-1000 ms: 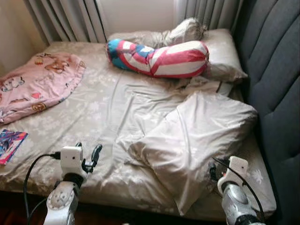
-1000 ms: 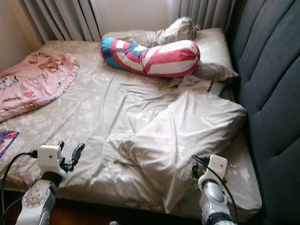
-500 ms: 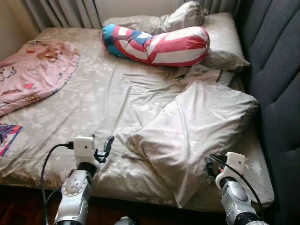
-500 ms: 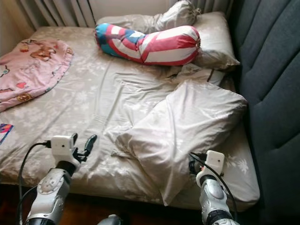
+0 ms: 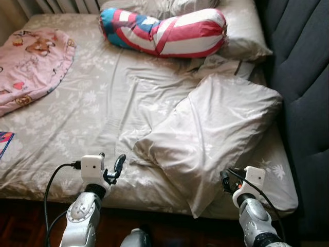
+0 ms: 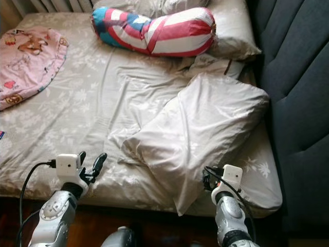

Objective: Clean up the room

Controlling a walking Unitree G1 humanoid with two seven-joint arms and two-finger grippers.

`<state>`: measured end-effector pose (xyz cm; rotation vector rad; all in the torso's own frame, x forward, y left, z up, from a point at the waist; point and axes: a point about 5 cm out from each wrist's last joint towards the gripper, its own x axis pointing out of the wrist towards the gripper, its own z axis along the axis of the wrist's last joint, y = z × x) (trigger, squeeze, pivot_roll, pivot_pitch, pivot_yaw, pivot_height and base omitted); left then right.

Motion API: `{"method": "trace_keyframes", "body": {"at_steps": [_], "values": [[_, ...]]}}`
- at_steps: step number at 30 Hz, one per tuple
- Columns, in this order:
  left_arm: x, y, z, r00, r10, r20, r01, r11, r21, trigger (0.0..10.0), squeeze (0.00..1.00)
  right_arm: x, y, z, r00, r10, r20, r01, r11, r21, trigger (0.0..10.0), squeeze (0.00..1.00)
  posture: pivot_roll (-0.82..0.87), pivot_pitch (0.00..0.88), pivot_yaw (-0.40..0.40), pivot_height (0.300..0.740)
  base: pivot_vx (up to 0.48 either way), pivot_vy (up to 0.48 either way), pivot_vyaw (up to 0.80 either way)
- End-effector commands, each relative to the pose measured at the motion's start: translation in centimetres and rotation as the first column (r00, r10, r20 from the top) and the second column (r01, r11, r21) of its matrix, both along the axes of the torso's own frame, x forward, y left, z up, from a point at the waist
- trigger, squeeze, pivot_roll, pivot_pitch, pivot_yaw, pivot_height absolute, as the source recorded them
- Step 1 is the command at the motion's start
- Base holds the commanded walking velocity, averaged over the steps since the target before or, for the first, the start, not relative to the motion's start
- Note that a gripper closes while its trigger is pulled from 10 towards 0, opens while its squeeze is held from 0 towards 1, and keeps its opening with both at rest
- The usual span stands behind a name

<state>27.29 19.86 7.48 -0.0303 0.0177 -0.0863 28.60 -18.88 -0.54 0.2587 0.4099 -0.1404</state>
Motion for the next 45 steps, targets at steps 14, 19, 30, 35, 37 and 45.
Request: {"method": "trace_keyframes", "body": {"at_steps": [14,19,30,35,37,45], "values": [[-1.2,2.3,1.9,1.000,0.020,0.004,-0.020,0.999,0.047,10.0,0.00,0.1,1.8,-0.5,0.998,-0.041,-0.047,0.045,0.995,0.087,10.0,0.00,0.22,0.289,0.108,0.726,0.000,0.000,0.00],[-1.7,3.0,2.4,1.000,0.024,-0.005,-0.023,0.998,0.062,10.0,0.00,0.0,2.4,-0.8,0.996,-0.031,-0.082,0.038,0.996,0.081,10.0,0.00,0.24,0.285,0.127,0.726,0.000,0.000,0.00],[-1.9,3.5,3.5,1.000,0.015,-0.003,-0.014,0.997,0.078,10.0,0.00,-0.1,2.3,-0.8,0.993,-0.050,-0.105,0.050,0.999,-0.006,10.0,0.00,0.28,0.267,0.153,0.726,0.000,0.000,0.00],[-2.1,3.8,3.7,1.000,0.023,-0.004,-0.023,0.996,0.085,10.0,0.00,-0.1,1.3,-0.8,0.988,-0.106,-0.112,0.102,0.994,-0.040,10.0,0.00,0.29,0.266,0.152,0.726,0.000,0.000,0.00],[-2.2,3.8,3.8,1.000,0.023,-0.005,-0.023,0.996,0.085,10.0,0.00,-0.2,1.1,-0.8,0.987,-0.114,-0.113,0.110,0.993,-0.044,10.0,0.00,0.29,0.266,0.152,0.726,0.000,0.000,0.00],[-2.7,4.0,4.0,1.000,0.023,-0.018,-0.021,0.995,0.096,10.0,0.00,-1.1,1.2,-1.8,0.973,-0.126,-0.194,0.118,0.992,-0.052,10.0,0.00,0.31,0.277,0.162,0.726,0.000,0.000,0.00]]}}
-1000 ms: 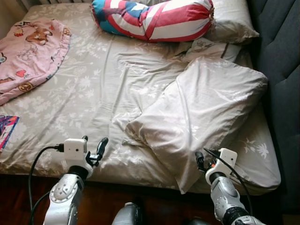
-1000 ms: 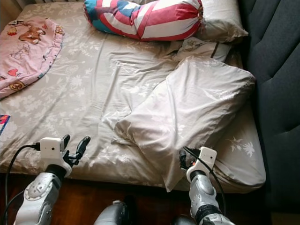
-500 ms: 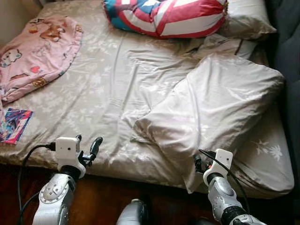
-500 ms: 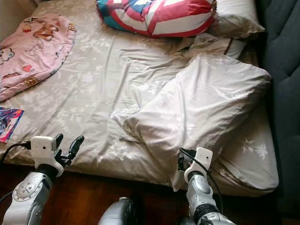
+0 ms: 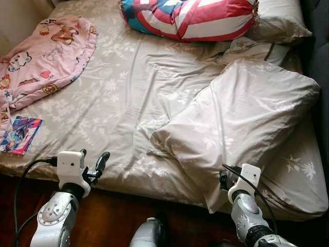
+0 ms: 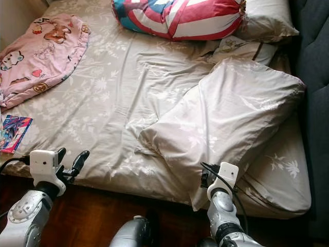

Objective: Clean up the room

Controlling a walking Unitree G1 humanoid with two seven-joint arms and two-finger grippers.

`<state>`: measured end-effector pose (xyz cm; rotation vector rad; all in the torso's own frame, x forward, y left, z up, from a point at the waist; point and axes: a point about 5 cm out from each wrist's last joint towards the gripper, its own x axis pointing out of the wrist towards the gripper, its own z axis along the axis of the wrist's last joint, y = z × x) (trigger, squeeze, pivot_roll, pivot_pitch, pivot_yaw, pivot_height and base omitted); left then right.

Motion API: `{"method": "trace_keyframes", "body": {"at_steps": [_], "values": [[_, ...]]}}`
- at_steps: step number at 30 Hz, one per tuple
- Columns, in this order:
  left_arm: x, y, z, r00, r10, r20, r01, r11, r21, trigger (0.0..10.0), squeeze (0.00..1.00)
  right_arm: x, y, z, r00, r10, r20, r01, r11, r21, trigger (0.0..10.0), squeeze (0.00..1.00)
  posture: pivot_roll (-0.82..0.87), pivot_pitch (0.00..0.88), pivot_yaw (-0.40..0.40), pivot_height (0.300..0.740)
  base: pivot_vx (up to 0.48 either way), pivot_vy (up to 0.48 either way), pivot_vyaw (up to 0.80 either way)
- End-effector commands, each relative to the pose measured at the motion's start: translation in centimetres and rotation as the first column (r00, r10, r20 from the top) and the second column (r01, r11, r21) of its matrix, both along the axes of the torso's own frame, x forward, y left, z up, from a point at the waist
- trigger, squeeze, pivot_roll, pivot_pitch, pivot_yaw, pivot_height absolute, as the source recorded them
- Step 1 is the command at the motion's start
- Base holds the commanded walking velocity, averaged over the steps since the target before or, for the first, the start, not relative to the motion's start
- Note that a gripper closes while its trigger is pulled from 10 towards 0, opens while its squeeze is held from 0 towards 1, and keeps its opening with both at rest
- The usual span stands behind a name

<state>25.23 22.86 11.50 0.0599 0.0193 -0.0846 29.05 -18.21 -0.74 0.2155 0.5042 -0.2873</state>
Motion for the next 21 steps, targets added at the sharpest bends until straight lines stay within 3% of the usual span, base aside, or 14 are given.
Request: {"method": "trace_keyframes", "body": {"at_steps": [1,9,14,21], "values": [[-0.7,1.0,0.0,1.000,0.021,-0.022,-0.021,1.000,0.007,10.0,0.00,-1.6,0.5,-1.6,0.997,-0.010,-0.081,0.012,0.999,0.033,10.0,0.00,0.31,0.277,0.162,0.726,0.000,0.000,0.00],[-1.3,1.8,0.5,0.999,0.029,-0.026,-0.028,0.999,0.027,10.0,0.00,-2.1,0.7,-2.1,0.995,-0.021,-0.099,0.026,0.999,0.047,10.0,0.00,0.33,0.287,0.178,0.726,0.000,0.000,0.00],[-1.7,1.9,1.1,0.999,0.026,-0.031,-0.025,0.999,0.038,10.0,0.00,-1.9,0.9,-1.8,0.999,-0.034,-0.042,0.038,0.995,0.097,10.0,0.00,0.34,0.303,0.195,0.726,0.000,0.000,0.00],[-2.1,1.8,1.1,0.999,0.019,-0.041,-0.017,0.999,0.042,10.0,0.00,-1.7,0.3,-1.5,0.998,-0.055,-0.028,0.057,0.996,0.065,10.0,0.00,0.35,0.309,0.206,0.726,0.000,0.000,0.00]]}}
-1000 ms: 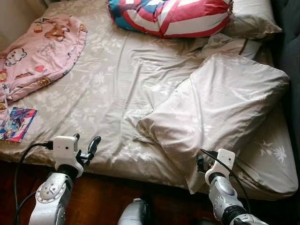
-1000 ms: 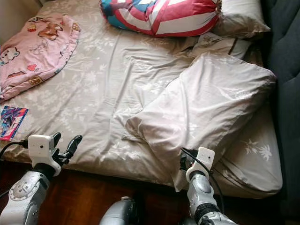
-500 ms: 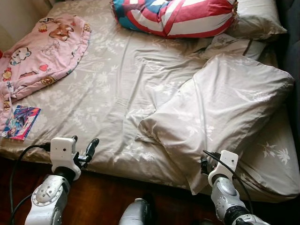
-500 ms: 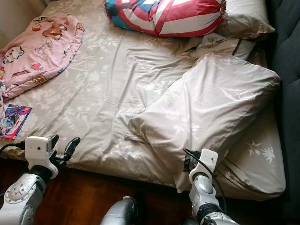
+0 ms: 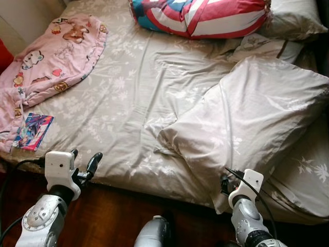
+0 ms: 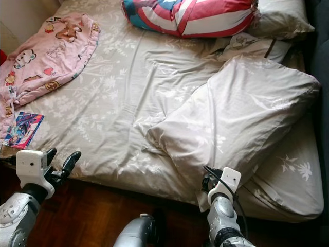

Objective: Clean up the room

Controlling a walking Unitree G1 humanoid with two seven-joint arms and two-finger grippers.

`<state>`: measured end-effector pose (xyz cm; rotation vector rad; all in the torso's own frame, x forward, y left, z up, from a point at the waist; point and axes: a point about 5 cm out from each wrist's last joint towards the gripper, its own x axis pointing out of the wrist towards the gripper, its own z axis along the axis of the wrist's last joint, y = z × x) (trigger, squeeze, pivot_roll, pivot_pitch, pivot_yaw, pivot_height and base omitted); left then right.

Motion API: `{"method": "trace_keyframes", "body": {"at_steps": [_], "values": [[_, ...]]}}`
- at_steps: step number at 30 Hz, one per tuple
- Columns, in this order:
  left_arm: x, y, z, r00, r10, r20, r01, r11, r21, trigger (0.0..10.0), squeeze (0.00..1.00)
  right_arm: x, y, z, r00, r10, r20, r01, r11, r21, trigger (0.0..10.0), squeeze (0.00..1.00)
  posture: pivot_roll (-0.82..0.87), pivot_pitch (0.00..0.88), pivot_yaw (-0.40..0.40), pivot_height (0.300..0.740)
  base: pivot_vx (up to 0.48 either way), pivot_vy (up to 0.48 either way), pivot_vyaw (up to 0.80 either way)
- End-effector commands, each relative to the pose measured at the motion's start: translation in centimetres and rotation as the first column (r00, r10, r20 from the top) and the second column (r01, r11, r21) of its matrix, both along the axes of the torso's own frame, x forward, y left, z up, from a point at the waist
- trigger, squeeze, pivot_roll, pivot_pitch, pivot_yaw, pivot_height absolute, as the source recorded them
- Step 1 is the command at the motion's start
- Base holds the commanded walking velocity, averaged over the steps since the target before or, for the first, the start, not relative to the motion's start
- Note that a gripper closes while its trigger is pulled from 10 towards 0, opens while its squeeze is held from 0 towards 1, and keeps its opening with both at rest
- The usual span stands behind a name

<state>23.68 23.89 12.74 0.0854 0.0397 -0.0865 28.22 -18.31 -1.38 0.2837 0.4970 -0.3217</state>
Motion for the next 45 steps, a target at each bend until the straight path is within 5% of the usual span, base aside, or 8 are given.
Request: {"method": "trace_keyframes", "body": {"at_steps": [1,6,12,13,14,45], "values": [[-0.5,0.8,-0.1,1.000,0.020,-0.022,-0.019,1.000,0.016,10.0,0.00,-0.9,0.4,-0.9,0.999,-0.004,-0.037,0.004,1.000,0.012,10.0,0.00,0.35,0.309,0.206,0.726,0.000,0.000,0.00],[-0.2,0.3,-0.2,1.000,0.017,-0.020,-0.017,1.000,0.001,10.0,0.00,0.4,-0.4,0.6,0.999,-0.007,0.046,0.009,0.999,-0.043,10.0,0.00,0.34,0.298,0.190,0.726,0.000,0.000,0.00],[-0.4,0.2,-0.2,1.000,0.022,-0.022,-0.022,1.000,-0.003,10.0,0.00,0.5,-1.1,0.8,0.999,-0.018,0.031,0.020,0.998,-0.059,10.0,0.00,0.34,0.292,0.185,0.726,0.000,0.000,0.00],[-0.5,0.3,-0.2,0.999,0.024,-0.023,-0.024,1.000,-0.003,10.0,0.00,0.5,-1.1,0.8,0.999,-0.020,0.029,0.021,0.998,-0.058,4.3,0.00,0.34,0.292,0.185,0.726,0.000,0.000,0.00],[-0.5,0.4,-0.2,0.999,0.025,-0.025,-0.025,1.000,-0.002,10.0,0.00,0.5,-1.1,0.7,0.999,-0.021,0.026,0.023,0.998,-0.055,0.0,0.00,0.34,0.292,0.185,0.726,0.000,0.000,0.00],[-1.1,1.0,-0.8,0.998,0.047,-0.053,-0.046,0.999,0.007,10.0,0.00,-0.3,-0.3,-0.3,1.000,0.004,-0.020,-0.005,1.000,-0.030,0.0,0.00,0.34,0.287,0.183,0.726,0.000,0.000,0.00]]}}
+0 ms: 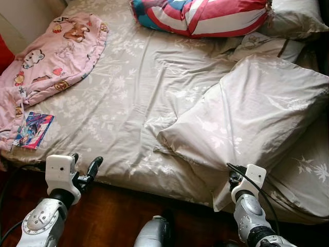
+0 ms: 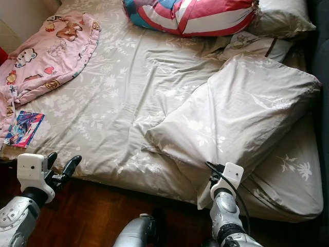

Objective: Clean up the room

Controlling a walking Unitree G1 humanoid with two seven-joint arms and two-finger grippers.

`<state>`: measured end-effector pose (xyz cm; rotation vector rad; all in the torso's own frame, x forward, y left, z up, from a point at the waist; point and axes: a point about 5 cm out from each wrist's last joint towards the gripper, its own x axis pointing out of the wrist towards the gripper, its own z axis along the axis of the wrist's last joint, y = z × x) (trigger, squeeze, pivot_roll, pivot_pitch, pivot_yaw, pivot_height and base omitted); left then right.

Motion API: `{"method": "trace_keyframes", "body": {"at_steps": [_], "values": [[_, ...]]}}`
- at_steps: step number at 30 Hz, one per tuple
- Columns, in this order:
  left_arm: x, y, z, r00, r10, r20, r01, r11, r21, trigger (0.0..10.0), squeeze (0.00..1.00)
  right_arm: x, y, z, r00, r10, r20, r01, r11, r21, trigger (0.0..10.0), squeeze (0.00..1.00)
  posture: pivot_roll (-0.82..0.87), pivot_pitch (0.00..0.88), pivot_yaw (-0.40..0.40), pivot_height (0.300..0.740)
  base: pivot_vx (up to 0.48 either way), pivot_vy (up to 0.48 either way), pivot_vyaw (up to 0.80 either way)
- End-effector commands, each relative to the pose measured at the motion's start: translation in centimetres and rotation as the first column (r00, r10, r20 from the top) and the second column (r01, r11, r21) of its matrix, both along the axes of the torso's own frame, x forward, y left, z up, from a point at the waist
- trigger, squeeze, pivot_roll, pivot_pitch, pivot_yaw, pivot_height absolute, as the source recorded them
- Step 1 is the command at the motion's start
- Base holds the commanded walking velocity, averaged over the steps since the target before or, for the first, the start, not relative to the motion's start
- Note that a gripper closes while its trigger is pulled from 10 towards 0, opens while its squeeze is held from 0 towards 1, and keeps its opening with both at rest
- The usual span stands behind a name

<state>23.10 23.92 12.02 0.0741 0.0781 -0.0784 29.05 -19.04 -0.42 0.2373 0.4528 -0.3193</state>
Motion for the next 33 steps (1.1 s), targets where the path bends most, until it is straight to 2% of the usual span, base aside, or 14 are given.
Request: {"method": "trace_keyframes", "body": {"at_steps": [1,10,21,26,32,33], "values": [[-0.5,0.9,-0.1,0.999,0.037,-0.015,-0.037,0.999,0.016,10.0,0.00,-1.2,0.4,-1.3,0.998,-0.005,-0.058,0.006,1.000,0.021,0.0,0.00,0.34,0.287,0.183,0.726,0.000,0.000,0.00],[-0.3,0.8,-0.4,0.999,0.037,-0.017,-0.037,0.999,0.012,10.0,0.00,-1.2,0.3,-1.3,0.998,-0.003,-0.063,0.004,1.000,0.014,0.0,0.00,0.33,0.278,0.177,0.726,0.000,0.000,0.00],[0.5,0.5,-1.3,0.999,0.050,-0.014,-0.050,0.999,-0.001,10.0,0.00,-1.0,0.2,-1.1,0.997,0.021,-0.070,-0.021,1.000,-0.007,0.0,0.00,0.31,0.226,0.138,0.726,0.000,0.000,0.00],[1.6,0.2,-2.4,0.998,0.060,-0.021,-0.060,0.998,-0.017,10.0,0.00,-0.4,-0.9,-0.5,0.998,0.002,-0.055,-0.003,1.000,-0.029,0.0,0.00,0.25,0.152,0.100,0.726,0.000,0.000,0.00],[3.2,-0.1,-3.9,0.996,0.081,-0.034,-0.082,0.996,-0.047,10.0,0.00,0.1,-2.7,0.5,0.998,-0.025,-0.054,0.019,0.994,-0.112,0.0,0.00,0.19,0.071,0.076,0.726,0.000,0.000,0.00],[3.8,-0.4,-4.2,0.996,0.080,-0.034,-0.082,0.995,-0.056,10.0,0.00,0.3,-3.9,1.1,0.998,-0.059,-0.037,0.053,0.989,-0.140,10.0,0.00,0.15,0.034,0.063,0.726,0.000,0.000,0.00]]}}
